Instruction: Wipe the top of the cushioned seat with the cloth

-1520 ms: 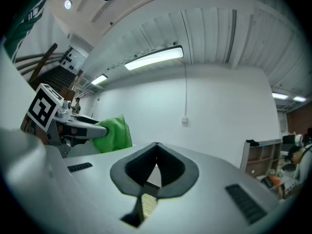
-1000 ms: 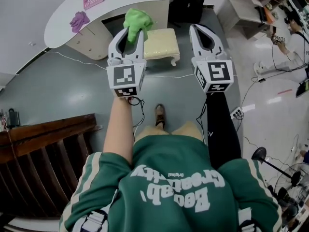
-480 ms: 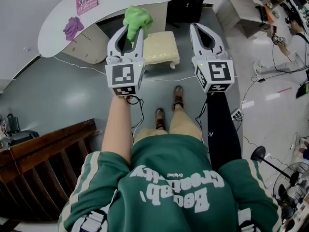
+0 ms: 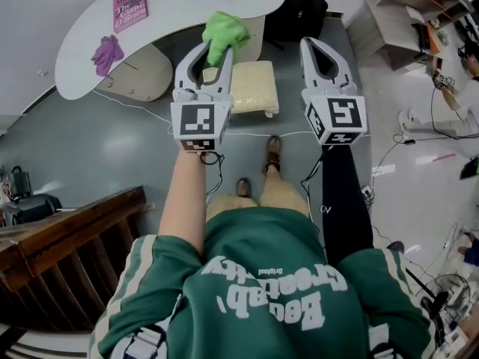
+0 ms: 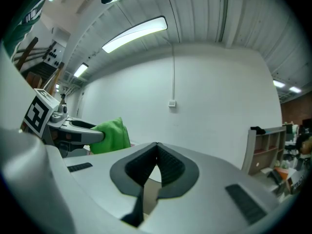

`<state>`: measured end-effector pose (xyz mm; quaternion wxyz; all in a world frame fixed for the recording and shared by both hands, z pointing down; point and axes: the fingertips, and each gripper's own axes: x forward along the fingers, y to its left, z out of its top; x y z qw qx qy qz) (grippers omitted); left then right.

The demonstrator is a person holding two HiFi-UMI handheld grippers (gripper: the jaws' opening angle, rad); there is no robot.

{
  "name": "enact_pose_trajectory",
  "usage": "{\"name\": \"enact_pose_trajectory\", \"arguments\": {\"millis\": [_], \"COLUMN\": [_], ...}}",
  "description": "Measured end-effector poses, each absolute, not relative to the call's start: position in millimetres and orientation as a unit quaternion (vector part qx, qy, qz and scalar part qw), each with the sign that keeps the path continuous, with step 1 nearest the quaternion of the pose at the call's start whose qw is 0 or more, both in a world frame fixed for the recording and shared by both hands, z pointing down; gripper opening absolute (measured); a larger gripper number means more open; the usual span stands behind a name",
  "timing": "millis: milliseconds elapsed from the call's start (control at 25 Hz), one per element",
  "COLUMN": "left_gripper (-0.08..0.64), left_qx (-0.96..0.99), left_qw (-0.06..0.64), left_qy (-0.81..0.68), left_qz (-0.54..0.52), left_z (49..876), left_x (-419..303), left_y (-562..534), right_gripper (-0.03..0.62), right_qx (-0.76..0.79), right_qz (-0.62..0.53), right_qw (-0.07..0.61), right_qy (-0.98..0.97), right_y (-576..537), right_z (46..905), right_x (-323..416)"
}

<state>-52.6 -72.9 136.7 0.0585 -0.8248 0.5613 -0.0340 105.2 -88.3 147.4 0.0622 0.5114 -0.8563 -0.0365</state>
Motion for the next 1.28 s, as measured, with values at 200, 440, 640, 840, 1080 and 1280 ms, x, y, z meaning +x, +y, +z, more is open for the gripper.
{"name": "enact_pose_trajectory", "arguments": {"millis": [200,440,640,840,1080,1280], "left_gripper": [0.14,0.14,0.14,0.14,0.14,0.14], "left_qx": [-0.815,-0.807,-0.803,-0.81,-0.828,-0.844], "left_qw": [0.045,0.033,0.023,0.01,-0.015,-0.049], "left_qy": [0.577,0.588,0.591,0.58,0.551,0.519], "left_qz": [-0.037,-0.055,-0.074,-0.09,-0.098,-0.125], "left_z": [154,179,208,249,316,377], "left_x": [-35,-17,-13,-19,-29,-22], "left_y": [-121,-162,-180,-198,-214,-227], "right_gripper": [0.008,0.008,0.008,0.008,0.008,0.008], "right_qx": [0.495,0.476,0.471,0.482,0.49,0.501], "right_qz": [-0.029,-0.025,0.0,0.03,0.042,0.06], "right_qw": [0.063,0.075,0.071,0.072,0.092,0.107], "right_qy": [-0.866,-0.876,-0.88,-0.873,-0.866,-0.857], "right_y": [-138,-183,-204,-223,-240,-250], "right_z": [165,189,226,266,321,364], "right_x": [118,127,129,126,111,111]}}
